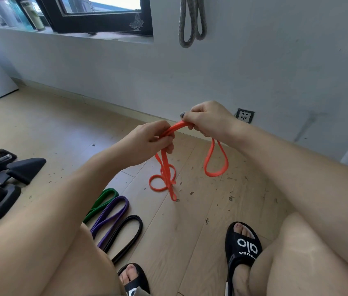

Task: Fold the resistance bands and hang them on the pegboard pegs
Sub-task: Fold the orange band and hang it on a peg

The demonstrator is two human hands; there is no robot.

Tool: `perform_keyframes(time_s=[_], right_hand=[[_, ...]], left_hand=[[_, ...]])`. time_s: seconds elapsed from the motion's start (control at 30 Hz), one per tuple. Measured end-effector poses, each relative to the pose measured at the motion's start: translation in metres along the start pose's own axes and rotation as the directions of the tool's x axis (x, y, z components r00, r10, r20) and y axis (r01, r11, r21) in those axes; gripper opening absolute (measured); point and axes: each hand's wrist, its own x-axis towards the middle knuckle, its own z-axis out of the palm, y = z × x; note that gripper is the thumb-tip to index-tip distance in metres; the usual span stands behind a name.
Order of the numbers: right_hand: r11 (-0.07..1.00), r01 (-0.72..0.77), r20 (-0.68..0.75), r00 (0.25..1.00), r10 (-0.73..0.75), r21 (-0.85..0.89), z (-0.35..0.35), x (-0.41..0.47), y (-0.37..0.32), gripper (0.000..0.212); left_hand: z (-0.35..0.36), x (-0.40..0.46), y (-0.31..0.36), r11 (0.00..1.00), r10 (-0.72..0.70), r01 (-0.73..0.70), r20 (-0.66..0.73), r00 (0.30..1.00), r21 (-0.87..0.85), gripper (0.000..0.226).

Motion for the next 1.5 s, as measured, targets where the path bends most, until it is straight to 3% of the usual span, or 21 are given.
perform_keyframes(time_s=[0.23, 0.53, 0.7, 0.87, 0.93, 1.17, 1.5], right_hand=[[0.999, -0.042, 0.004, 0.999, 0.042, 0.025, -0.005, 0.002, 0.006, 0.038], [0.997, -0.052, 0.057, 0.997, 0.048, 0.061, -0.005, 0.002, 0.009, 0.036], [0.993, -0.102, 0.231, 0.969, 0.085, 0.064, -0.006, -0.006, 0.012, 0.028], [0.993, -0.091, 0.248, 0.966, 0.072, 0.069, 0.004, -0.003, 0.006, 0.047], [0.997, -0.067, 0.275, 0.960, 0.056, 0.031, 0.006, -0.002, 0.006, 0.041], [1.000, 0.007, 0.263, 0.965, -0.007, 0.000, 0.000, -0.005, 0.009, 0.030], [0.997, 0.044, 0.125, 0.991, -0.051, 0.062, -0.010, -0.003, 0.006, 0.029]], left_hand=[[-0.002, 0.001, 0.003, 0.999, 0.012, -0.017, -0.113, 0.994, -0.039, 0.009], [-0.005, 0.000, 0.005, 0.966, -0.051, 0.031, -0.073, 0.996, -0.258, 0.007], [-0.002, 0.000, 0.004, 0.984, -0.047, 0.038, -0.047, 0.998, -0.171, 0.007], [0.002, 0.003, 0.003, 0.993, -0.009, 0.005, -0.041, 0.999, -0.117, 0.008], [0.003, 0.004, 0.004, 0.991, 0.000, -0.005, -0.039, 0.999, -0.132, 0.007], [-0.002, 0.000, 0.000, 0.929, -0.120, 0.171, 0.169, 0.978, -0.328, 0.027], [-0.006, 0.002, -0.008, 0.931, -0.129, 0.212, 0.275, 0.953, -0.297, 0.028]])
